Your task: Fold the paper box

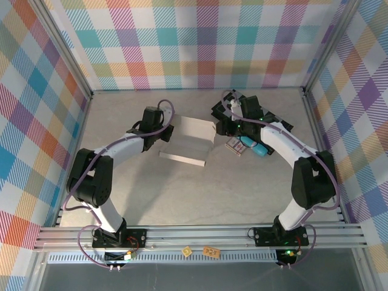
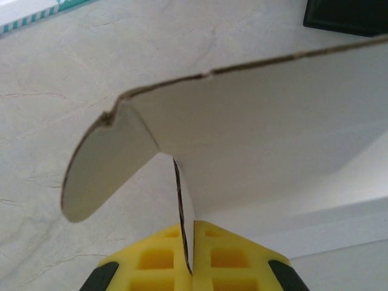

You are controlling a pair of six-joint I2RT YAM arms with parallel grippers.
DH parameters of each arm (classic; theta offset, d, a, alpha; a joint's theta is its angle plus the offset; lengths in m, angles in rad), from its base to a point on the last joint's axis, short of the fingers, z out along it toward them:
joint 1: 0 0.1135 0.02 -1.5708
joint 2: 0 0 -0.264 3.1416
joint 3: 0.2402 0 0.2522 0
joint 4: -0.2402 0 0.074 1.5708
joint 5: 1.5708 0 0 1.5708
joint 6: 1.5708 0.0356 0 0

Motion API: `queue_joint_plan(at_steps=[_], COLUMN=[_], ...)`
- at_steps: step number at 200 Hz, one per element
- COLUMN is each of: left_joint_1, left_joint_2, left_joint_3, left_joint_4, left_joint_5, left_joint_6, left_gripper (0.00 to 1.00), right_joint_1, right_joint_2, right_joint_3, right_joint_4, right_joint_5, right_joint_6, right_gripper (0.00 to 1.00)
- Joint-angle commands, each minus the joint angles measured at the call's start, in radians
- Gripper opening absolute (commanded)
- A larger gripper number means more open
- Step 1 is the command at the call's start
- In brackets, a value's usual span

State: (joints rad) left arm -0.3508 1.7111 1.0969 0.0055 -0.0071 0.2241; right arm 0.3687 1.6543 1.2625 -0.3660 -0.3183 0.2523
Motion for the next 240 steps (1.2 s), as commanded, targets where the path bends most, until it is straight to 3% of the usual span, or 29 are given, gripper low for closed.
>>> queue_joint_plan(at_steps=[1,26,59,119,179,240], left_joint_1=[0.004,0.004,0.004,0.003,0.001,0.001], left_joint_2=[0.015,0.012,0.011,0.013,0.021,0.044], left_joint_3=[0.036,0.038,0.045,0.053,0.066,0.101], left_joint_4=[-0.02,-0.027,-0.043,-0.059,-0.065,-0.089], left_joint_5=[-0.032,-0.033,-0.03,-0.03,-0.033,-0.044], left_joint_6=[-0.028,-0.039,-0.046,-0.07,-0.105,-0.156], left_gripper=[0.0,0.0,0.0,0.0,0.0,0.0], right_joint_1=[0.014,0.016,0.048,0.121,0.16,0.189], right_joint_2=[-0.043,-0.092,-0.039,0.053,0.118,0.178], right_joint_3=[-0.004,-0.066,-0.055,0.016,0.061,0.095], right_joint_4=[0.005,0.019,-0.001,-0.028,-0.06,-0.018], right_joint_5=[0.018,0.014,0.015,0.185,0.303,0.337], right_joint_6=[-0.061,-0.051,-0.068,-0.049,-0.055,-0.037], right_gripper=[0.42,0.43,0.43,0.42,0.33,0.21])
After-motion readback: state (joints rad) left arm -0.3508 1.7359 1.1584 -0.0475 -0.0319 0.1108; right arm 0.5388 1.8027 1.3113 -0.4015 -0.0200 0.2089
